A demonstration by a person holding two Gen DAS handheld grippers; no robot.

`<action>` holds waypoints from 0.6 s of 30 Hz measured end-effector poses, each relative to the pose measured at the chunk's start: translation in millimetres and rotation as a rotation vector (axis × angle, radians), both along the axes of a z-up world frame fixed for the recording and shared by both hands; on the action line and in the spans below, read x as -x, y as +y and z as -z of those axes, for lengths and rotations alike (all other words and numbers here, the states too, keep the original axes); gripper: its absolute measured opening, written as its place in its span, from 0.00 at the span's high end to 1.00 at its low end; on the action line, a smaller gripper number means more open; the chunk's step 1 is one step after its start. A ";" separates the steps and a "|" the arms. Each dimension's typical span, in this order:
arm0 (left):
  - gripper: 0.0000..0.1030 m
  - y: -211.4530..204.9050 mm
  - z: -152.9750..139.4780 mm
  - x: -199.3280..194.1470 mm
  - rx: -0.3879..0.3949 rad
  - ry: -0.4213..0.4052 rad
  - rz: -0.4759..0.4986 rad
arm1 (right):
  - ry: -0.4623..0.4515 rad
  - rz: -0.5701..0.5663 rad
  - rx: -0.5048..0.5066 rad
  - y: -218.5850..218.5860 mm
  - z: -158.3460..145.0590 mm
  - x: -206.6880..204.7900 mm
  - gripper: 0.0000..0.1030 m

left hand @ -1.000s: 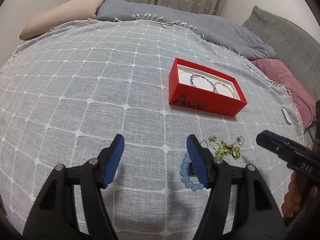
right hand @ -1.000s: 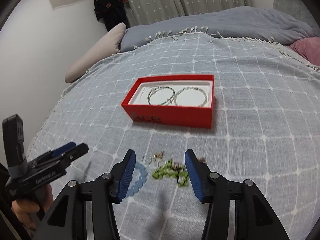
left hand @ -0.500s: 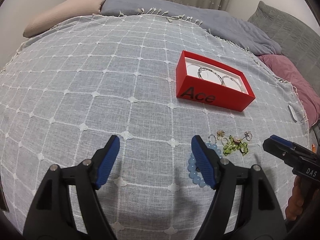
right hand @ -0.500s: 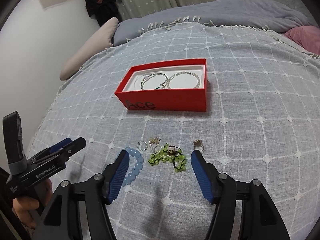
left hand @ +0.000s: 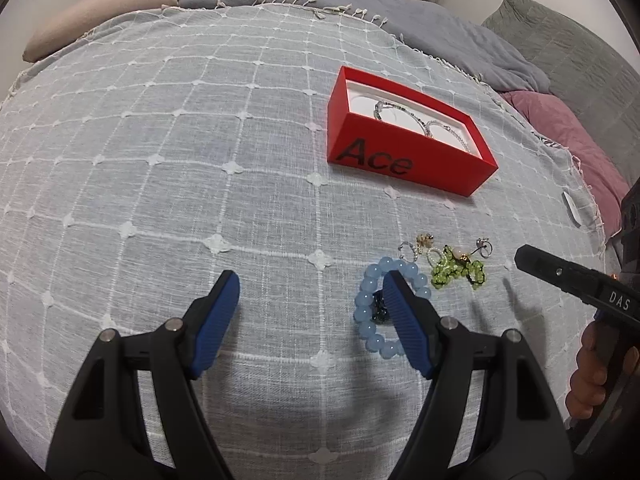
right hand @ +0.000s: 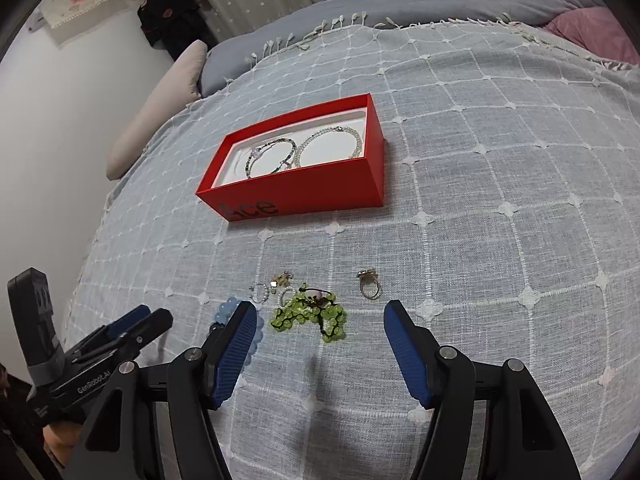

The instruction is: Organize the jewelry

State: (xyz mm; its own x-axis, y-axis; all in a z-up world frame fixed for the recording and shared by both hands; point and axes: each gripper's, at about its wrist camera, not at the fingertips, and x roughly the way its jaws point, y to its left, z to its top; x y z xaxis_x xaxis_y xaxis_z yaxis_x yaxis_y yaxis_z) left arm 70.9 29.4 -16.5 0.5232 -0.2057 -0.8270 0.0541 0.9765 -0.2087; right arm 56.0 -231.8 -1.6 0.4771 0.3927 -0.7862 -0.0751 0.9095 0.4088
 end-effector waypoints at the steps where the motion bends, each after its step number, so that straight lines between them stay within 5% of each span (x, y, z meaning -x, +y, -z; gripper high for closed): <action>1: 0.28 -0.4 1.1 -0.2 0.009 0.007 0.004 | 0.001 0.001 -0.002 0.0 0.5 0.2 0.38; 10: 0.44 1.1 13.0 -6.7 0.112 0.069 0.022 | 0.037 0.023 -0.011 -3.7 11.0 -5.0 0.69; 18: 0.45 -6.2 22.8 -16.0 0.157 0.111 0.043 | 0.046 0.025 -0.010 -2.6 13.5 -4.7 0.72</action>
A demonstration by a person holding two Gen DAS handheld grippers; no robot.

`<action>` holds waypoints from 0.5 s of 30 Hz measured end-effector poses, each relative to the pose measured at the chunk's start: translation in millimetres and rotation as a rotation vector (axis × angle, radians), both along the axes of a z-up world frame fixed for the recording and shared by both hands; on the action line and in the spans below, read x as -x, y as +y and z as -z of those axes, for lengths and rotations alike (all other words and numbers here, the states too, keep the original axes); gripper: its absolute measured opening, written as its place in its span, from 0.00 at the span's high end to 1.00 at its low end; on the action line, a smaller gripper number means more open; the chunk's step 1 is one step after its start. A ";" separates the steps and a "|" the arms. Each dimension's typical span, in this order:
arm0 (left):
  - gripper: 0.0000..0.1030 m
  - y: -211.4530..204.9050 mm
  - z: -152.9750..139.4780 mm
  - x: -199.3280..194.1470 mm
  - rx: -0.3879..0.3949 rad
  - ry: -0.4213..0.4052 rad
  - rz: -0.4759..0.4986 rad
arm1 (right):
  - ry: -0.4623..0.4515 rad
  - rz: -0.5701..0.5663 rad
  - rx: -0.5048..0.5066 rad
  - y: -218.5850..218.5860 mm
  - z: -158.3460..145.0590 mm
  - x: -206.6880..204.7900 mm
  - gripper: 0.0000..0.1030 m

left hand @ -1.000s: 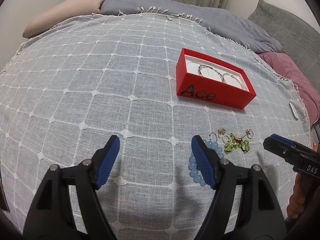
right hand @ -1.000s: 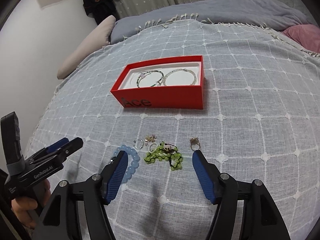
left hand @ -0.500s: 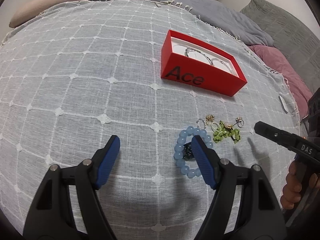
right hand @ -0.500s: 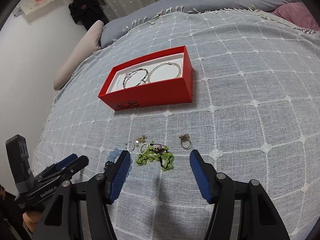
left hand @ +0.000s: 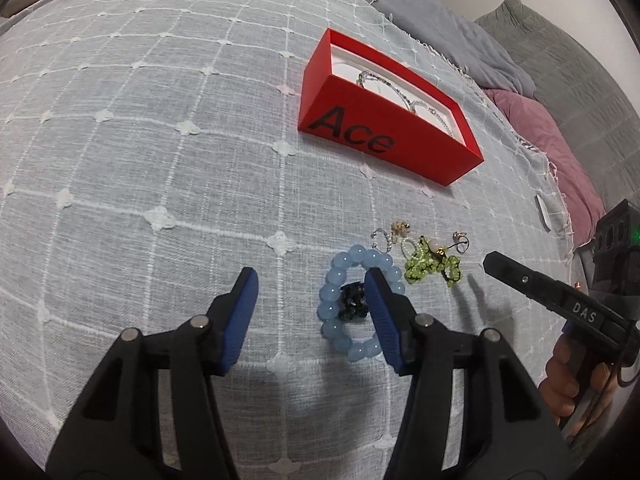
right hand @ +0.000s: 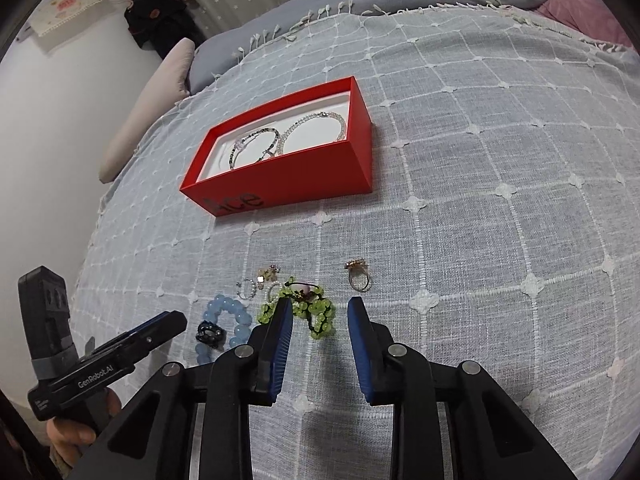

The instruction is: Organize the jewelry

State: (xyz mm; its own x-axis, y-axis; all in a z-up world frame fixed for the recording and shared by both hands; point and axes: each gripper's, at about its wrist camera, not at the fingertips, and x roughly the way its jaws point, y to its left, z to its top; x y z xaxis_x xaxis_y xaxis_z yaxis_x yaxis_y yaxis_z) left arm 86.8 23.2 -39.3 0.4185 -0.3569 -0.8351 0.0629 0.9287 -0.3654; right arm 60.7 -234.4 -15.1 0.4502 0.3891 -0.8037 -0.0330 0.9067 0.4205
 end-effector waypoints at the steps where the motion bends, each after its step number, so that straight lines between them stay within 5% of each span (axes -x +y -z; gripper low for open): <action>1: 0.45 -2.3 1.8 -1.6 -0.009 0.003 0.001 | 0.002 0.000 -0.001 0.1 0.3 0.0 0.72; 4: 0.45 -10.7 5.3 -6.1 -0.033 0.000 0.012 | 0.009 0.003 0.001 0.2 0.8 -0.2 0.72; 7: 0.58 -20.7 6.6 -8.9 -0.076 -0.015 0.039 | 0.011 0.005 0.001 -0.7 1.5 -0.3 0.72; 9: 0.87 -28.7 7.6 -9.3 -0.093 -0.024 0.071 | 0.012 0.006 0.001 -1.1 2.0 -0.3 0.72; 15: 0.88 -30.4 6.6 -9.5 -0.098 -0.021 0.086 | 0.018 0.003 -0.004 -1.6 3.7 -0.8 0.72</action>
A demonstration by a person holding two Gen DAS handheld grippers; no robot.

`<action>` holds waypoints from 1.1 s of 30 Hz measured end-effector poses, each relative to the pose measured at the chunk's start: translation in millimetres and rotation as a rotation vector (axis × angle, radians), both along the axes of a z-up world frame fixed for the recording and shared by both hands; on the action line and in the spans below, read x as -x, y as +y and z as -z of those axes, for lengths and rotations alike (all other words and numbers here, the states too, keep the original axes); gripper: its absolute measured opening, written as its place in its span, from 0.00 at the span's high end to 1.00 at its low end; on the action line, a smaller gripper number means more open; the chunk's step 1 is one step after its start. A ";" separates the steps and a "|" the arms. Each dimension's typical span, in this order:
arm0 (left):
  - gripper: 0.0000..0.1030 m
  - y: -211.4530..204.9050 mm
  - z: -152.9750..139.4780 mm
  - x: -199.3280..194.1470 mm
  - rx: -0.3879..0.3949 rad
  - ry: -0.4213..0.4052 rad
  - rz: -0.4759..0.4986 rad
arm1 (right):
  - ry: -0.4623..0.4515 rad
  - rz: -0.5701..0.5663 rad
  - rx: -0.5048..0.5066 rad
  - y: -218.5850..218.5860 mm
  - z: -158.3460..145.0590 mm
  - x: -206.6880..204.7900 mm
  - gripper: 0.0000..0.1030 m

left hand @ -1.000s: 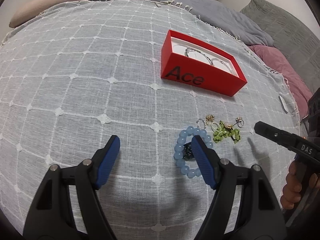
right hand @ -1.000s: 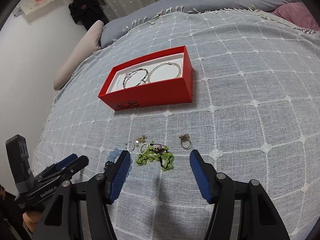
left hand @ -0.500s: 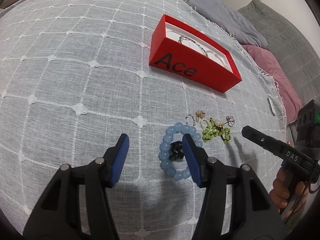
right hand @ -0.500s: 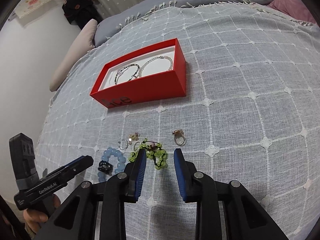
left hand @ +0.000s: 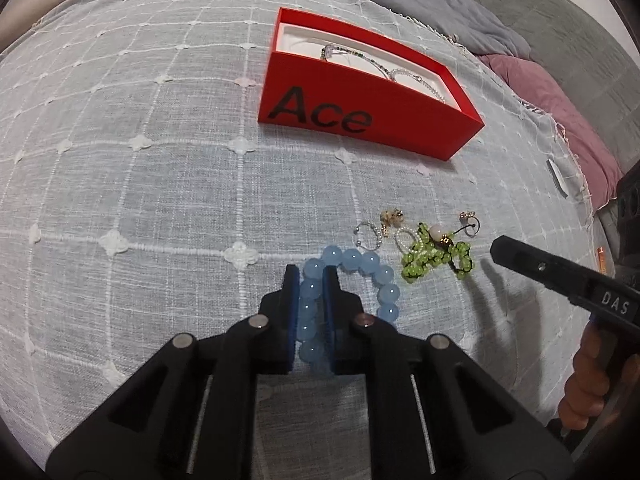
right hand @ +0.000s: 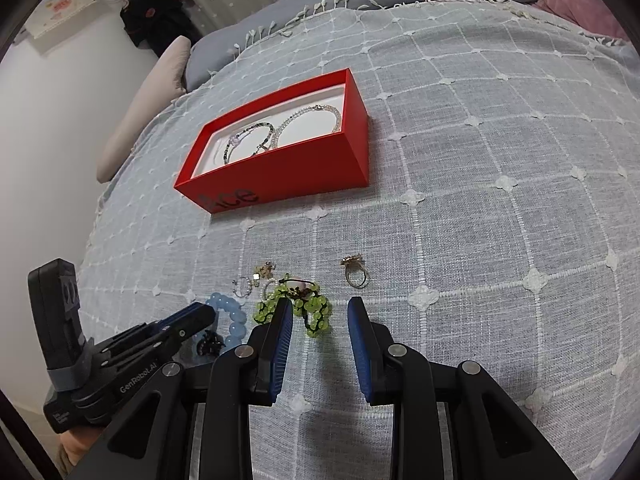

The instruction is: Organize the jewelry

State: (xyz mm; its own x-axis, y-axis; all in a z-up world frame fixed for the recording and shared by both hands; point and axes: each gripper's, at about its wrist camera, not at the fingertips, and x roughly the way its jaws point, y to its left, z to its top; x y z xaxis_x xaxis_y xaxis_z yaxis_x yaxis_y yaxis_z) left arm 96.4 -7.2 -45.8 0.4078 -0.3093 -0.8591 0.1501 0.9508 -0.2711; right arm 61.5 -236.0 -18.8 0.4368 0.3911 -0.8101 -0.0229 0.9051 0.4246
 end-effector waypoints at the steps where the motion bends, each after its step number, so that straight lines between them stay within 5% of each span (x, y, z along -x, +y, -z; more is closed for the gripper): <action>1: 0.88 0.9 -0.7 0.5 0.006 -0.001 -0.003 | 0.002 0.000 -0.001 0.0 0.5 -0.1 0.72; 16: 0.88 12.0 -14.0 9.9 0.067 -0.022 -0.005 | 0.024 -0.036 0.031 11.7 21.6 -8.5 0.73; 19: 0.88 13.1 -16.2 11.4 0.086 -0.022 -0.006 | 0.005 -0.047 0.065 17.2 22.0 -8.2 0.91; 33: 0.88 12.6 -38.7 23.9 0.146 -0.066 0.021 | -0.162 -0.121 -0.046 23.6 -29.6 11.7 0.95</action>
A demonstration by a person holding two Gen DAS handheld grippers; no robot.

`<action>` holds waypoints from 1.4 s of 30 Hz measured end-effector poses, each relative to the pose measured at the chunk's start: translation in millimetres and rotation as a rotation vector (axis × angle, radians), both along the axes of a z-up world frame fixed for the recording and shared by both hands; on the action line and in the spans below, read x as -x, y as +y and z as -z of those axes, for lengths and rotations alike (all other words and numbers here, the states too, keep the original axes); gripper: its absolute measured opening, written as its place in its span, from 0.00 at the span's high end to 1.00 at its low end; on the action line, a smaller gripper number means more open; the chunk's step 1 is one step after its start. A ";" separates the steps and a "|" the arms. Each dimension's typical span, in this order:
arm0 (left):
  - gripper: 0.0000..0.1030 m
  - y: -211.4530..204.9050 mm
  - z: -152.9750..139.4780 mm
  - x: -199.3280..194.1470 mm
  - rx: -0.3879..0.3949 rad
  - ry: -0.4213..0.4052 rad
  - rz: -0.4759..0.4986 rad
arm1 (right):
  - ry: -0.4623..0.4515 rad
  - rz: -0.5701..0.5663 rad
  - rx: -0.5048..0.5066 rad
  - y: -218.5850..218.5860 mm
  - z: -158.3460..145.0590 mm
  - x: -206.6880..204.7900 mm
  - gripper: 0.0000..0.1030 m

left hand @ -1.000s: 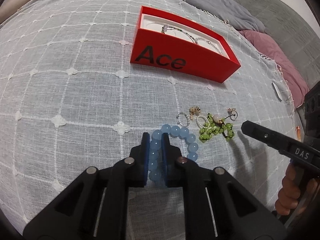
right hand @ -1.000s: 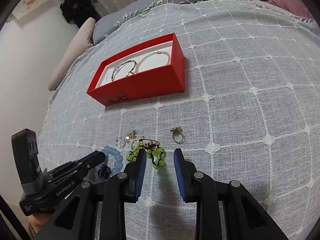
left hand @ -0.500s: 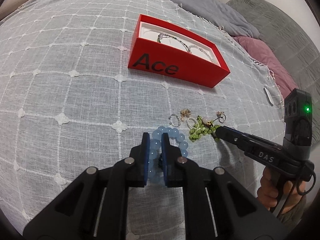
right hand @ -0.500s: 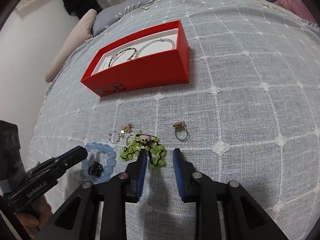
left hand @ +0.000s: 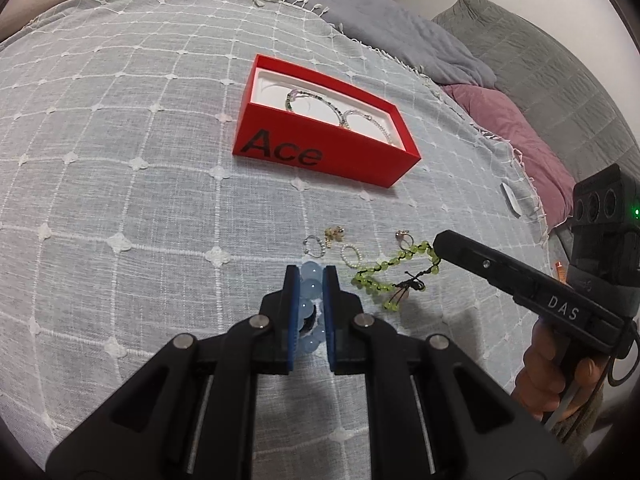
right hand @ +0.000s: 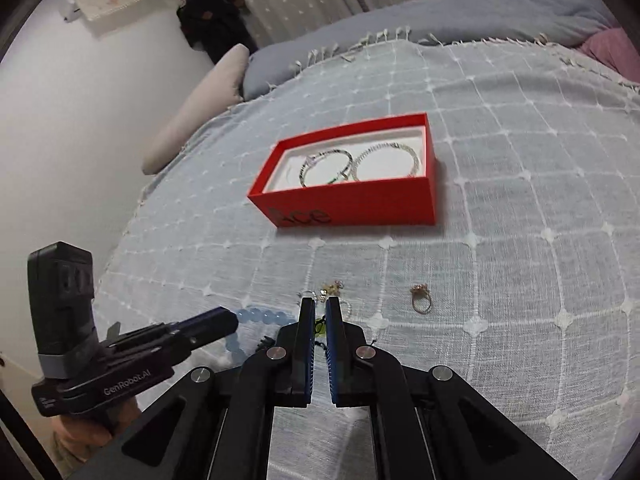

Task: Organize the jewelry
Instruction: 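Lift both held bracelets and carry them toward the red box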

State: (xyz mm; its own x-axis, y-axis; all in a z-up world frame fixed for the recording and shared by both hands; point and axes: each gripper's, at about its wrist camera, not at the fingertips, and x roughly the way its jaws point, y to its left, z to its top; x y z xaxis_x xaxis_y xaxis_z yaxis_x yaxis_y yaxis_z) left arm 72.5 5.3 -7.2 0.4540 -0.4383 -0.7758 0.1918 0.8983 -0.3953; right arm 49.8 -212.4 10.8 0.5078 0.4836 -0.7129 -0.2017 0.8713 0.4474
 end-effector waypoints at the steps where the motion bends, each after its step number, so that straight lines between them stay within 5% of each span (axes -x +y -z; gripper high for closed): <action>1: 0.88 0.8 -1.0 0.6 0.006 -0.002 0.000 | -0.003 0.000 0.002 0.9 -0.3 -0.3 0.95; 15: 0.88 -0.8 -0.6 0.4 0.024 0.003 0.010 | -0.015 0.002 0.002 -3.3 -3.0 1.3 0.96; 29: 0.88 -9.6 16.8 -1.2 -0.073 0.043 0.009 | -0.009 0.004 0.007 -2.4 -2.1 1.1 0.96; 42: 0.88 -4.2 -6.4 5.2 0.078 0.004 0.041 | -0.030 0.017 0.002 -6.1 -8.1 2.8 0.96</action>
